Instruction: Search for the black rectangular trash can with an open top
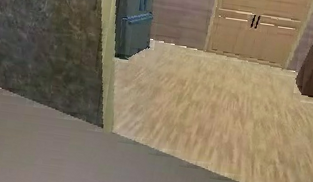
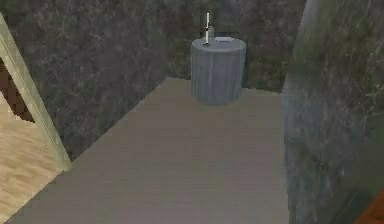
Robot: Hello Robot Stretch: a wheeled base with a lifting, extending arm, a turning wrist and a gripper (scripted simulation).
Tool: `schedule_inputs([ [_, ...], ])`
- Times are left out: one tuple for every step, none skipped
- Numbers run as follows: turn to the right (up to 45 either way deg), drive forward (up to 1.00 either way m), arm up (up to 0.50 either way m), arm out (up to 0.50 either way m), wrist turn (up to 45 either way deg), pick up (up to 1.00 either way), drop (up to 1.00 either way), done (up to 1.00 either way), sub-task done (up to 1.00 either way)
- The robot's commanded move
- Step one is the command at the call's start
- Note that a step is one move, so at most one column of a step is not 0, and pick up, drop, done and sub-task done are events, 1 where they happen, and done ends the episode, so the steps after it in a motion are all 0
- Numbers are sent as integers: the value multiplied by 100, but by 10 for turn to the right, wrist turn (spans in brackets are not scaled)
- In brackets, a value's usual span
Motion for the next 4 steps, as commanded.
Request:
schedule_inputs([
  [-450, 0, 0, 0, 0, 0, 0, 0, 0],
  [-30, 0, 0, 0, 0, 0, 0, 0, 0],
  [0, 100, 0, 0, 0, 0, 0, 0, 0],
  [-30, 0, 0, 0, 0, 0, 0, 0, 0],
])
